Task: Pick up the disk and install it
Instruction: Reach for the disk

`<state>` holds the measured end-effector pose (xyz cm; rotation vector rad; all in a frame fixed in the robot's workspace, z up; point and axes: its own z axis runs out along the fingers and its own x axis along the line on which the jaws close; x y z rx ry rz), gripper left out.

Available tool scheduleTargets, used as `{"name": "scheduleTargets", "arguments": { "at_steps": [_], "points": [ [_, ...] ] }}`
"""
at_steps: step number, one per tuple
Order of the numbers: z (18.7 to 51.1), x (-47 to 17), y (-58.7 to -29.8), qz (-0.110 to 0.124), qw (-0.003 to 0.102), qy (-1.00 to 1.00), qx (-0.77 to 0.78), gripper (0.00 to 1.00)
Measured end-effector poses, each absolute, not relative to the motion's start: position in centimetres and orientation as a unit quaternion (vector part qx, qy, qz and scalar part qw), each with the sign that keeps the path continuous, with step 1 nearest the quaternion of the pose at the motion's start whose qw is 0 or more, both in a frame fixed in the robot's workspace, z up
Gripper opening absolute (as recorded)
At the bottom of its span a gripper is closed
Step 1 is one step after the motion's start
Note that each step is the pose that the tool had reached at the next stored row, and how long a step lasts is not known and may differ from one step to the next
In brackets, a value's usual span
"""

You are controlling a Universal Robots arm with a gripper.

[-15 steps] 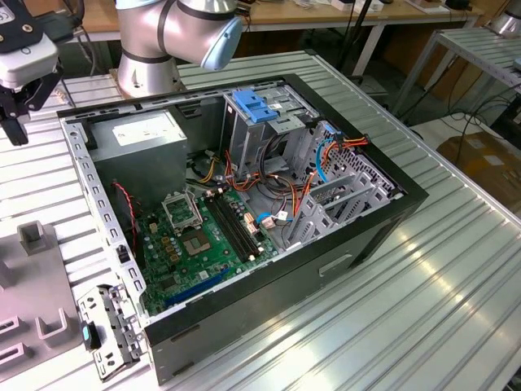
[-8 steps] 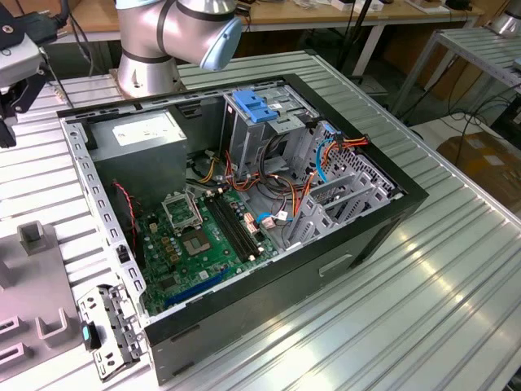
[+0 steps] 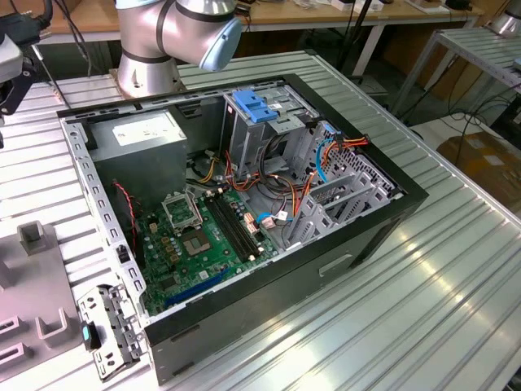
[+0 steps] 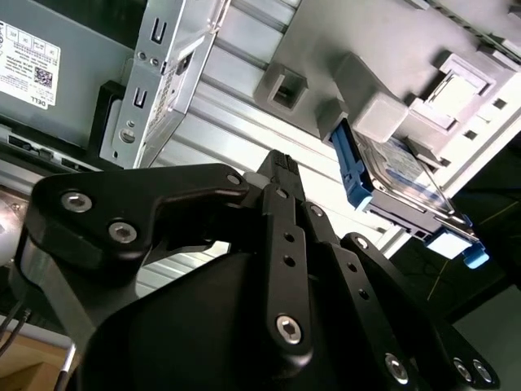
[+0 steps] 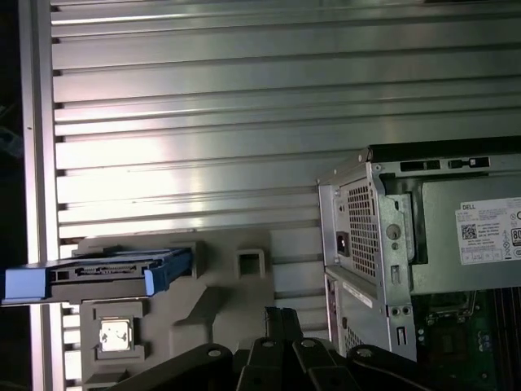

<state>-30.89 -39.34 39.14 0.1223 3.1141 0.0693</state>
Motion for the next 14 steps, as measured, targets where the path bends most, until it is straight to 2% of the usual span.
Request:
{"name": "scheduleTargets", "arguments": {
  "at_steps": [14],
  "points": [
    [39.1,-32.9,-39.3,0.022,0.012,0.999,0.04,0.11]
  ]
}}
